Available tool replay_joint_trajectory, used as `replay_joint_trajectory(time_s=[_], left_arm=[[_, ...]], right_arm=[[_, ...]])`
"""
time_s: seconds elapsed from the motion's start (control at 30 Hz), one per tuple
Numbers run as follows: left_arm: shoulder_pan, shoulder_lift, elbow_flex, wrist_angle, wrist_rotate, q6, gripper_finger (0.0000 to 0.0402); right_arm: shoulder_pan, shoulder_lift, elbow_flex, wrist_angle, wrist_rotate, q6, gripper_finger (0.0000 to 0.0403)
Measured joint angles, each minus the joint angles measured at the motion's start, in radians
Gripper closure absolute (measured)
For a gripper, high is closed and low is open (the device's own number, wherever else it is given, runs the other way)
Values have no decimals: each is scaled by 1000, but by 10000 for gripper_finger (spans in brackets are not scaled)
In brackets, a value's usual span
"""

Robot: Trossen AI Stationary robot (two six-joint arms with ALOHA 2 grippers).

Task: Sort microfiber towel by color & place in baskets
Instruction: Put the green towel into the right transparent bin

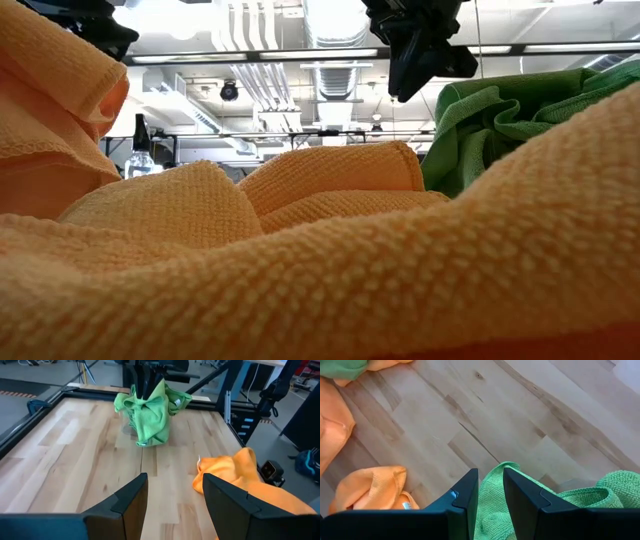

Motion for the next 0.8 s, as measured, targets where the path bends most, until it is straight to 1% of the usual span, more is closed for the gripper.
replay_joint_trajectory(time_s=[0.27, 0.57, 0.8], left_arm=[[0, -15, 0, -2, -10, -6, 228], [0, -21, 6, -31, -271, -54, 228], [0, 0, 40, -113, -526, -133, 228]], right_arm=[[0, 0, 0, -3, 0, -14, 316], [0, 0, 0, -5, 0, -15, 316], [0, 0, 0, -8, 1, -15, 316]])
